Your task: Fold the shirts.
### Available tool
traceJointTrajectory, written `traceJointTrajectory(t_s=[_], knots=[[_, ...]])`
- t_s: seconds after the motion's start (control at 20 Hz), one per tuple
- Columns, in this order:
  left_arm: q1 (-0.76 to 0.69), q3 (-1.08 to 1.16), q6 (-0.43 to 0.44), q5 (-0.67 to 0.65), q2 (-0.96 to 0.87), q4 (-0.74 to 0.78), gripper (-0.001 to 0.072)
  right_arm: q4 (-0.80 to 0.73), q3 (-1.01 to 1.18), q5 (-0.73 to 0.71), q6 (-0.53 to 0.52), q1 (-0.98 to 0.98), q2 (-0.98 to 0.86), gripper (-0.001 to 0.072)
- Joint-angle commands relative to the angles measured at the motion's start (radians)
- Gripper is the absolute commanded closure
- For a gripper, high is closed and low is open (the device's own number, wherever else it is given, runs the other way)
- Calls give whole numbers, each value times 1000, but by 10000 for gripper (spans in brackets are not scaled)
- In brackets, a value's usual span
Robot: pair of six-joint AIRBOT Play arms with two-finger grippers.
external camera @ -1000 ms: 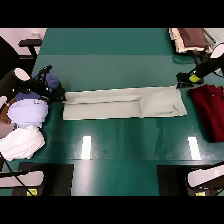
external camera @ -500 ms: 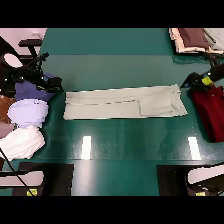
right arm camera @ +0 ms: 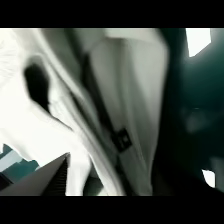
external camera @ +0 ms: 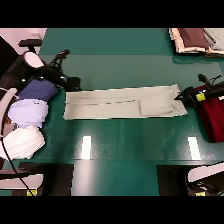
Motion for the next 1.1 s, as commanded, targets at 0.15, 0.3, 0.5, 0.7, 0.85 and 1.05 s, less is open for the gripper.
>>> traceJointTrajectory(t_s=[0.15,0.3,0.5,0.7,0.85,1.05], knots=[[-183,76,-56,144,-134,-26,683,27,61,31,-68,96,-18,695],[-245,190,-61,145,-253,-41,683,27,174,70,-59,130,48,695],[-316,343,-63,136,-410,-80,683,28,335,83,42,220,171,696],[-372,433,-71,134,-512,-101,683,86,475,78,92,337,225,696],[-398,453,-88,159,-546,-114,684,218,523,60,92,412,224,696],[-400,452,-115,183,-554,-96,684,235,522,44,91,505,224,696]])
